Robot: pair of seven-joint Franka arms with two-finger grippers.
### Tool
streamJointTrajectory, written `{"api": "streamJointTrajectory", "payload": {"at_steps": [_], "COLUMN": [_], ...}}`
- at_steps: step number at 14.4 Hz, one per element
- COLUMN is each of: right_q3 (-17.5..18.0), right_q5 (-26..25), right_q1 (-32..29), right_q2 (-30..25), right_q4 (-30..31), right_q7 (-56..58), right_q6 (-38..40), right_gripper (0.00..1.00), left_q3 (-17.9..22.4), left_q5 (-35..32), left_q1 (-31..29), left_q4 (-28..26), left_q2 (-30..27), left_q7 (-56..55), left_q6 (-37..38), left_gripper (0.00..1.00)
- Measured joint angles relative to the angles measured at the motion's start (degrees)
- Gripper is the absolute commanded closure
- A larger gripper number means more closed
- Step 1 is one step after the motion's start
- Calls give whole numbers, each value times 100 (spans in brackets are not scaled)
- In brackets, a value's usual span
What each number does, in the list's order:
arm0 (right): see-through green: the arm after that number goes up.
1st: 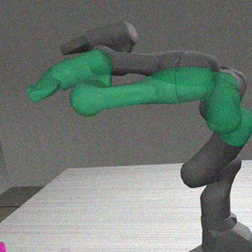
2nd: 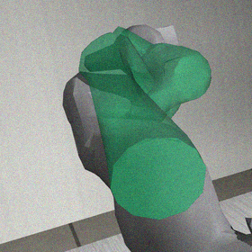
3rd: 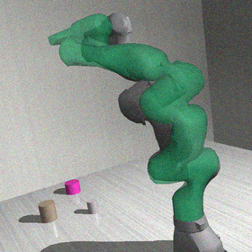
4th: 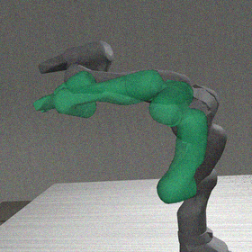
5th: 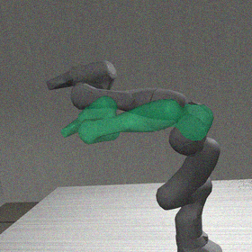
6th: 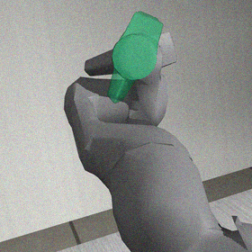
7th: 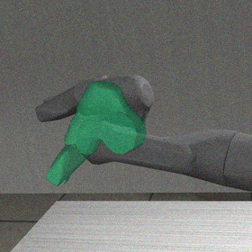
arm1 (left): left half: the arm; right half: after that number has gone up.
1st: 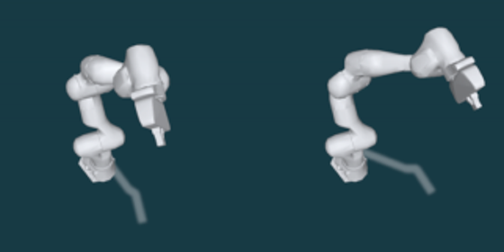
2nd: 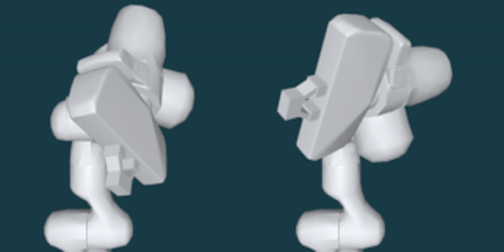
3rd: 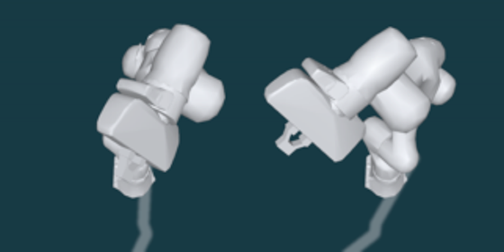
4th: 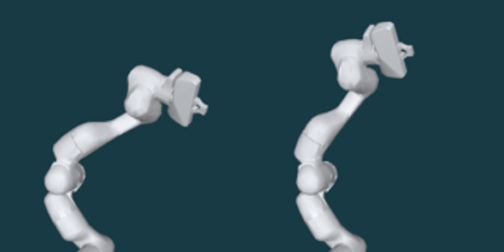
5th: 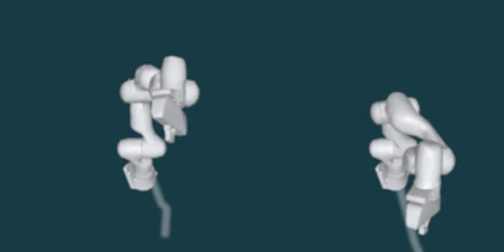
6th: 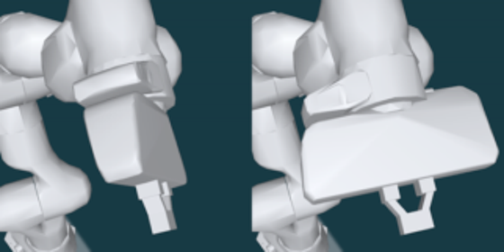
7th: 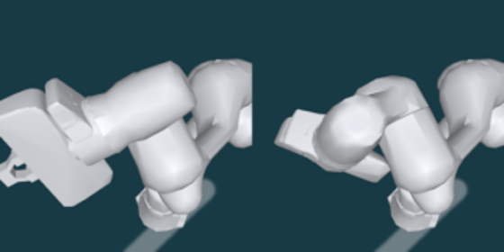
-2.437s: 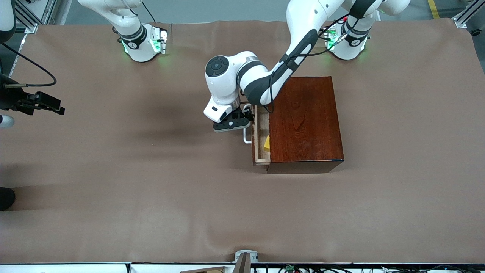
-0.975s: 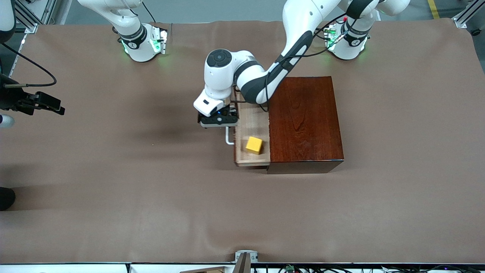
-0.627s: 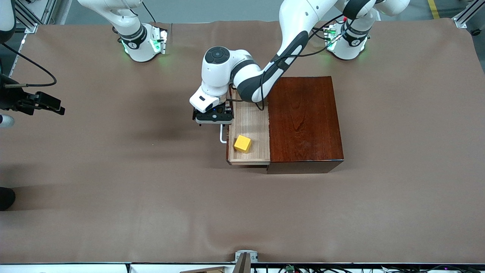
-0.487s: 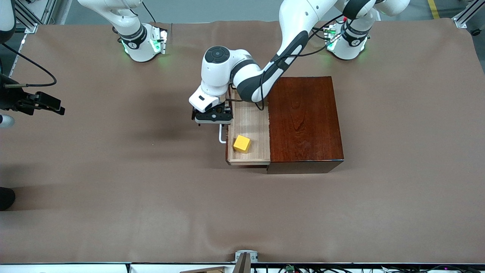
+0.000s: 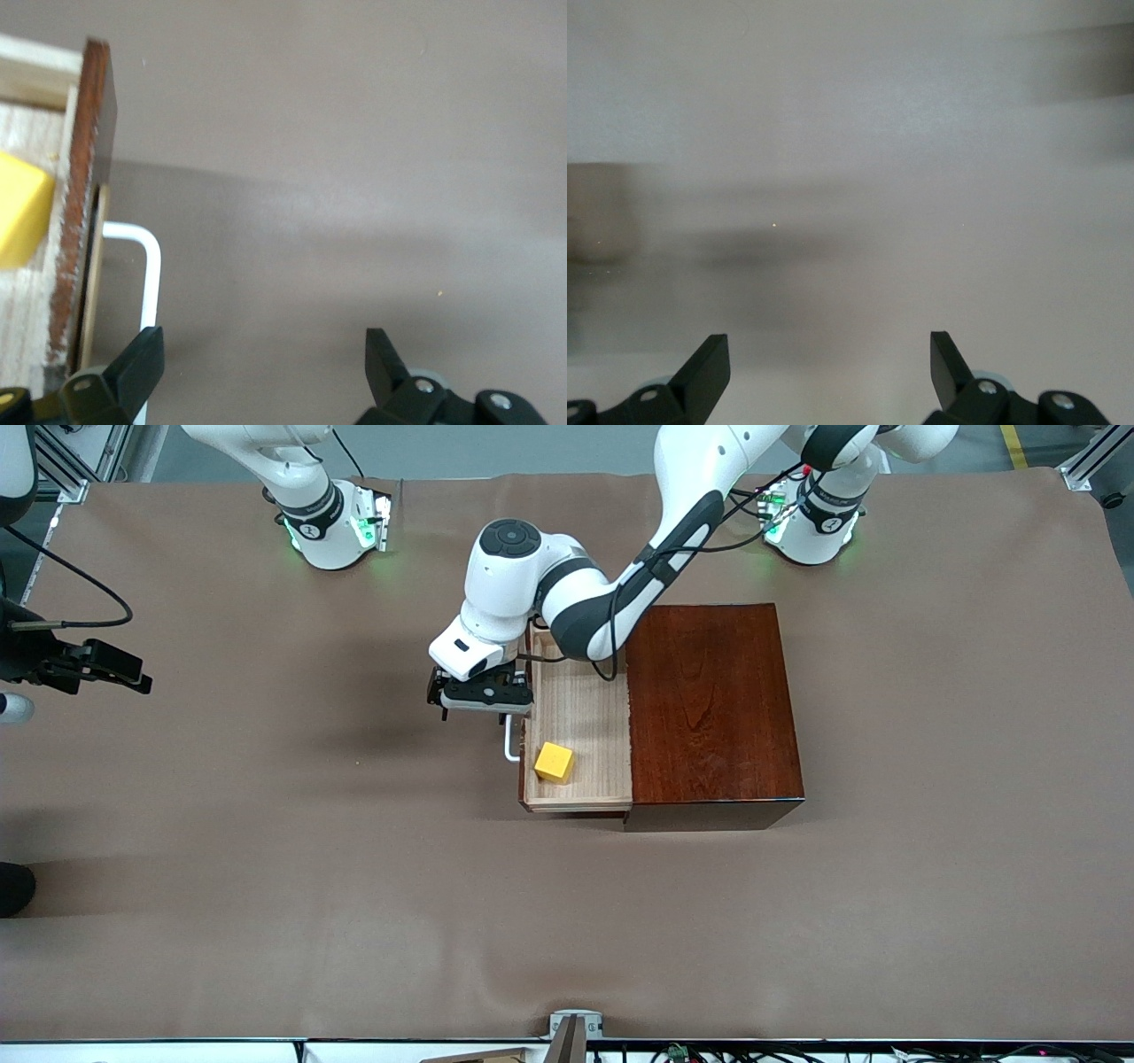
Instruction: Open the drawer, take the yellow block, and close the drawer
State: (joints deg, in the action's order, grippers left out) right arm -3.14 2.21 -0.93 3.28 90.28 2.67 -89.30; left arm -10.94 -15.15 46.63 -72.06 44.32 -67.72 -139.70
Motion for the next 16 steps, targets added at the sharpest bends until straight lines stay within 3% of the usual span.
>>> {"api": "streamJointTrajectory", "payload": {"at_steps": [2, 9, 11, 16], "right_q3": [1, 42, 55, 116], "right_q5": [0, 2, 8, 302], "right_q1": [0, 100, 202, 1132], "right_q2": [0, 0, 0, 0], "right_q4": [0, -1, -1, -4], "right_q7": [0, -113, -724, -3613], "right_q6": [0, 5, 76, 143], "right_gripper": [0, 0, 0, 0], "left_q3": [22, 0, -4, 1], "left_q5": [7, 8, 50, 276], "left_q1": [-132, -1369, -1684, -2653], "left_q4": [38, -20, -64, -295], "left_q2": [-192, -1163, -1198, -1203], "left_q7": [-41, 204, 544, 1765], "left_q6": [159, 1793, 2123, 2855], "left_gripper": [0, 0, 0, 0]}}
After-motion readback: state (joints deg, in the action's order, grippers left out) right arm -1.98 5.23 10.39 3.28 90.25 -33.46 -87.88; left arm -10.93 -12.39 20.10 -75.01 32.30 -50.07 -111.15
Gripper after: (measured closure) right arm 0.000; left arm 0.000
